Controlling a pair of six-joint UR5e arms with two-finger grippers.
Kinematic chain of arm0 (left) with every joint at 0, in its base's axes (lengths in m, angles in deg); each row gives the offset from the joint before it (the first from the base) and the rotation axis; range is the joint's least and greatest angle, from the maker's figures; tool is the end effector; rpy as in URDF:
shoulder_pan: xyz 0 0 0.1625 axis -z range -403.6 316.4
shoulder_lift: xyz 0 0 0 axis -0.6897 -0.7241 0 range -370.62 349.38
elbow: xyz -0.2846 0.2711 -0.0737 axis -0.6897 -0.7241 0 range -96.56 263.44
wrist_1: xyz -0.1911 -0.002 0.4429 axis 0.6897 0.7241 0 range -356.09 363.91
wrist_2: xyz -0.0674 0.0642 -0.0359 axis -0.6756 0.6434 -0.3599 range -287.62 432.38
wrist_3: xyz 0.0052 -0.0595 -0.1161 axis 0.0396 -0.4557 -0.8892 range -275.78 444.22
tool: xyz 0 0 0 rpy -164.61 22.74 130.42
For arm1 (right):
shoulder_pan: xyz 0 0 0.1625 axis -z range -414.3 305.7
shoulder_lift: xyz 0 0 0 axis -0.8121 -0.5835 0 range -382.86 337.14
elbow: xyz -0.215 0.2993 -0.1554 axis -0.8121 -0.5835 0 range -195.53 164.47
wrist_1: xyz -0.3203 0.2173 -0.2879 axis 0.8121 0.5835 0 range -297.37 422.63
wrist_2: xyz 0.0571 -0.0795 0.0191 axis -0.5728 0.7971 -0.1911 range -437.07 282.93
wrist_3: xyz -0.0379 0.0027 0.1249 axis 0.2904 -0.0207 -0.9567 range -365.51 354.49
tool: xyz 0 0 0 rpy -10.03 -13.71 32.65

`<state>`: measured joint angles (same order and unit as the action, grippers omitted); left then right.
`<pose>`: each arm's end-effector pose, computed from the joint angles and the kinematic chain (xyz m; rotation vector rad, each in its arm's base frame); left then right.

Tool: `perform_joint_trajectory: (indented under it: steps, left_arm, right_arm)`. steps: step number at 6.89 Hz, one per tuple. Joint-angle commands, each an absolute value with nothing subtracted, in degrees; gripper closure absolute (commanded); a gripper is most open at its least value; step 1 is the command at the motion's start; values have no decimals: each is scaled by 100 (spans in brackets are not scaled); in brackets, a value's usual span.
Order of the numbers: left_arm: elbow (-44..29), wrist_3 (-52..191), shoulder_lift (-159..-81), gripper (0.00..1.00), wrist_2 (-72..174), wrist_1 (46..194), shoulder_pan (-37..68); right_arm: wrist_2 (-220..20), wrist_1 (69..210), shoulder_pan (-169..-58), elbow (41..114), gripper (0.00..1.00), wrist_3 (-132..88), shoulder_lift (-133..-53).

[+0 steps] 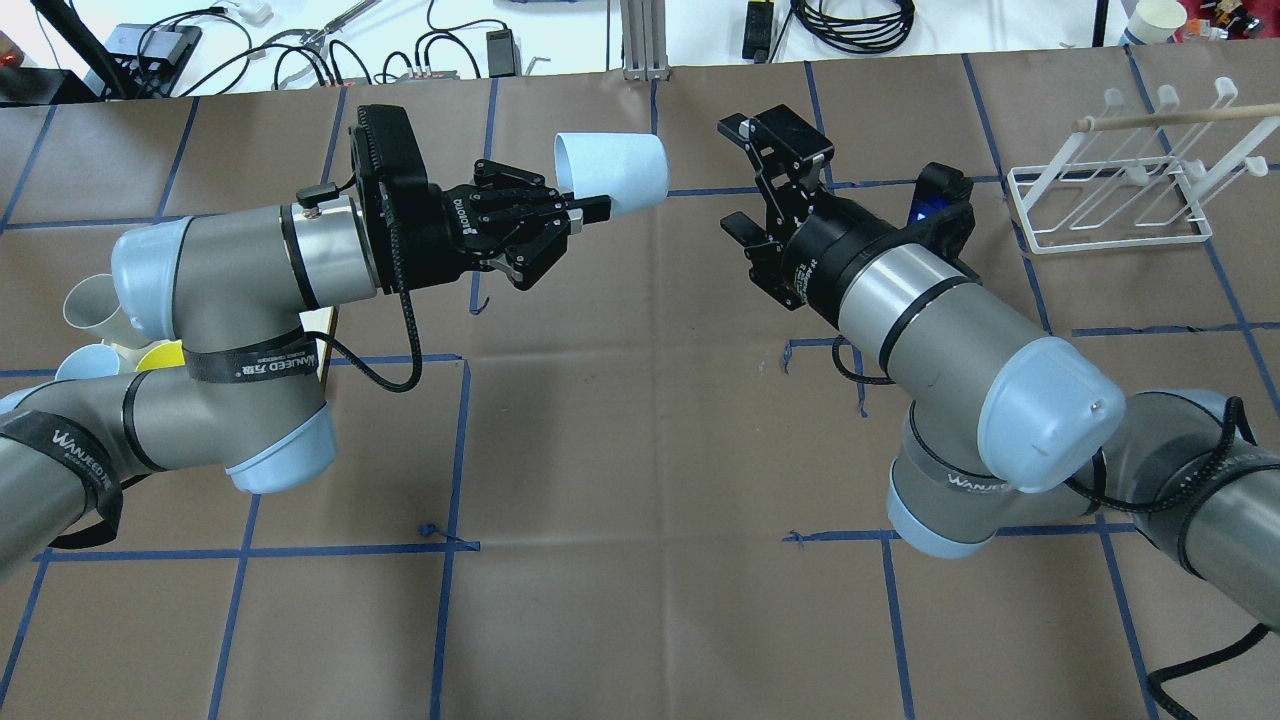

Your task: Transfer IKEA cup to right arm and place on rack

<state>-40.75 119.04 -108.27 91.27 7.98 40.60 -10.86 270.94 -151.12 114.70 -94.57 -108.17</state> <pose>-0.2050 -0.5231 0.2887 -1.0129 -1.7087 1.1982 0.2445 -0.4784 0.2952 1.0039 1.5942 -0.6382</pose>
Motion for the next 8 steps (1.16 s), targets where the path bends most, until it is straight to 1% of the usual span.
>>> perform_joint_trajectory:
  steps: [1,3,4,5,8]
  left_arm:
    - [-4075,11745,-10827,100,9136,682,4060]
    - [-4075,11341,-10845,100,9145,348,4060]
    - [-4075,11331,-10845,100,9145,347,4060]
    - [-4075,11331,-10845,100,9145,347,4060]
    - [-4075,11331,-10845,100,9145,347,4060]
  right_arm:
    - [-670,27286,-15448,11429,2,-9463,-10584]
    - [-597,27286,-15494,11420,2,-9568,-10548]
    - [-440,27365,-15528,11298,2,-10256,-10548]
    - [-343,27383,-15590,11175,2,-10411,-10522]
    - [-211,27671,-15853,10893,2,-10421,-10066]
